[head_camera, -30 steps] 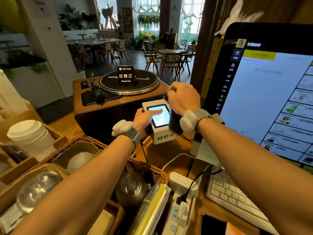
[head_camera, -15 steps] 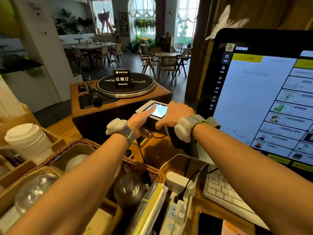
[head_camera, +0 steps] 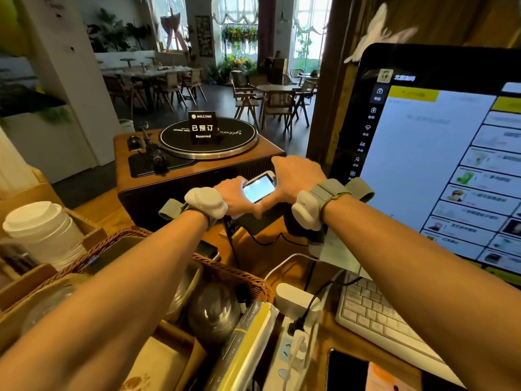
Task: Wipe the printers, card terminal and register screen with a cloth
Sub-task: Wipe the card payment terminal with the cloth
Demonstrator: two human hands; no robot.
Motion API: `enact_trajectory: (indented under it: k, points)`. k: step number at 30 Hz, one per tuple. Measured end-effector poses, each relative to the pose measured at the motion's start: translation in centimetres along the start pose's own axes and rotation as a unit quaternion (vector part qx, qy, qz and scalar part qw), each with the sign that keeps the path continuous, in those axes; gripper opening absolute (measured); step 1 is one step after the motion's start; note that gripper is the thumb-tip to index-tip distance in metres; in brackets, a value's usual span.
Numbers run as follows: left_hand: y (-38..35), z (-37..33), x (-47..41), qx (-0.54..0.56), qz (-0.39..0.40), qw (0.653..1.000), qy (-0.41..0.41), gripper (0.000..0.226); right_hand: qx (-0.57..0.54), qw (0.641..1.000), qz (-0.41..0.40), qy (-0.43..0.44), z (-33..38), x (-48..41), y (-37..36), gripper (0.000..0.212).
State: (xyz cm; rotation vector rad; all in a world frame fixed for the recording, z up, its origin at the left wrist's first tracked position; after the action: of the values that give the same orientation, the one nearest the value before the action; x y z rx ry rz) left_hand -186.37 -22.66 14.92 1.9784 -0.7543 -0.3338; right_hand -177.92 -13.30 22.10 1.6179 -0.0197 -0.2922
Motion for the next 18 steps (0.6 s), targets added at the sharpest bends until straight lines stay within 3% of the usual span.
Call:
enact_trajectory:
  k: [5,8,14,18]
  points:
    - [-1.4,-0.9,0.1,-0.036,-0.074,0.994,0.069,0.067,0.0,0.999,-0.041,-0.01,0.2,0.6,0.6,0.045]
    - [-3.3,-1.5,-0.9,-0.085,-0.04,0.992,0.08,0.05,0.016,0.999,-0.034,-0.011,0.2,0.6,0.0,0.033]
    - [-8.1,0.2,-3.4,-0.165,0.008,0.978,0.129,0.037,0.027,0.999,-0.024,0.007,-0.1,0.1,-1.3,0.029]
    - [-10.3,1.0,-4.5,-0.167,0.047,0.973,0.15,0.05,0.012,1.0,-0.022,0.008,-0.4,0.2,-1.8,0.027]
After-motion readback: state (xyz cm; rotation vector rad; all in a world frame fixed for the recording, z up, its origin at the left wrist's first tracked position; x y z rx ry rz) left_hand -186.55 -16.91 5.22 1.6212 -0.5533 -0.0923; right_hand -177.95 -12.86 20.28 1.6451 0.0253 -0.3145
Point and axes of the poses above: each hand's wrist, its own x-axis away from the middle knuckle, its own y-axis out of the back of the hand, z = x × y, the point moved 8 cm from there along -x, towards the middle knuckle, and after that the axes turned 6 degrees about x, right-handed, at the moved point
